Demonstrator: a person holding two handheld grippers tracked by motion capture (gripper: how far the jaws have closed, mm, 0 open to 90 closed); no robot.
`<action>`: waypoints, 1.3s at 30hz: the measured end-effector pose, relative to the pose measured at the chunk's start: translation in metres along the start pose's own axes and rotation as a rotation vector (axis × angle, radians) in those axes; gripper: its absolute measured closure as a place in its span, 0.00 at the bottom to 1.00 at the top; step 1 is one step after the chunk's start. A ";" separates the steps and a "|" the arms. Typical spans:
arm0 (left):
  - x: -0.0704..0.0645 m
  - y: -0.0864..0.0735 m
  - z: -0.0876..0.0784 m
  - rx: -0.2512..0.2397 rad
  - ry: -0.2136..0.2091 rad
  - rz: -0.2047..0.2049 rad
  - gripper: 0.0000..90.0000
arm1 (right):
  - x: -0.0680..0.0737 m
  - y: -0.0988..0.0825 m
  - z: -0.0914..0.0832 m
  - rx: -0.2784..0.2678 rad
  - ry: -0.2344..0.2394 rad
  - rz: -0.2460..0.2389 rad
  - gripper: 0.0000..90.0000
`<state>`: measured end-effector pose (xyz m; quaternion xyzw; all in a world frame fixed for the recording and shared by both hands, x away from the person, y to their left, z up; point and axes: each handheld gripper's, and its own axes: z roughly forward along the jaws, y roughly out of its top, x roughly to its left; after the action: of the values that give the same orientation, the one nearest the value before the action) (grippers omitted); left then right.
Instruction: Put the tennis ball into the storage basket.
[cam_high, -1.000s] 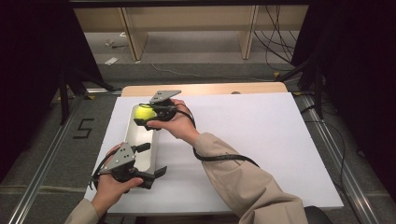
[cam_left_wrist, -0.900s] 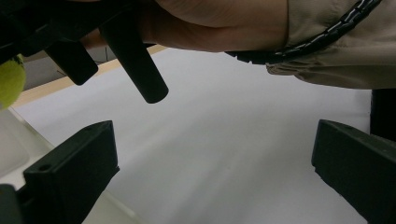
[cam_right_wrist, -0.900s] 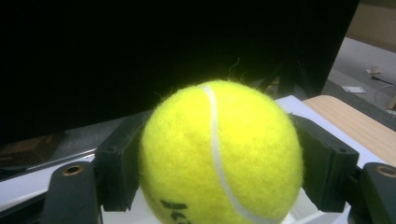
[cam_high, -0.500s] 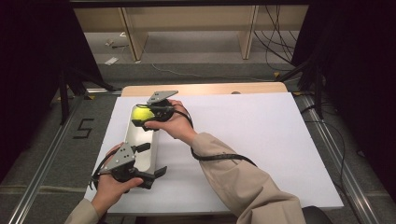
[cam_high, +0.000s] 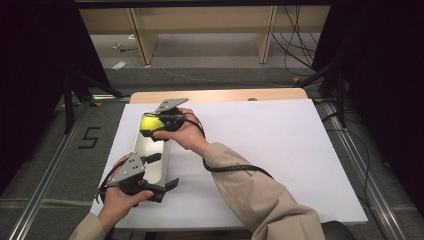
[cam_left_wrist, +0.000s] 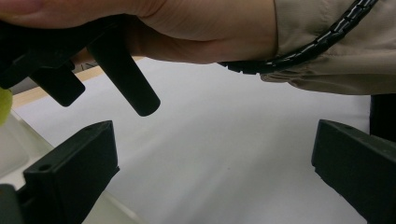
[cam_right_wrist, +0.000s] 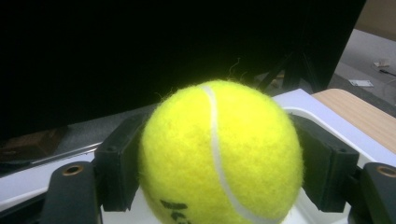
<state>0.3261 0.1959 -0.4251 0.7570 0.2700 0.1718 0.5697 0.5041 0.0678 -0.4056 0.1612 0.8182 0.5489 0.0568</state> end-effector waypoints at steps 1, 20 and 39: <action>0.000 0.000 0.000 0.000 0.000 0.000 0.00 | 0.000 0.000 0.000 0.001 0.002 0.001 0.29; 0.000 0.000 0.000 0.000 -0.002 0.000 0.00 | 0.001 -0.004 0.008 0.026 0.005 0.000 0.29; 0.000 0.000 0.000 0.000 -0.004 0.003 0.00 | 0.001 -0.012 0.015 0.069 0.010 -0.009 0.29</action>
<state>0.3263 0.1956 -0.4251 0.7577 0.2676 0.1710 0.5701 0.5046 0.0774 -0.4225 0.1564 0.8378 0.5207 0.0494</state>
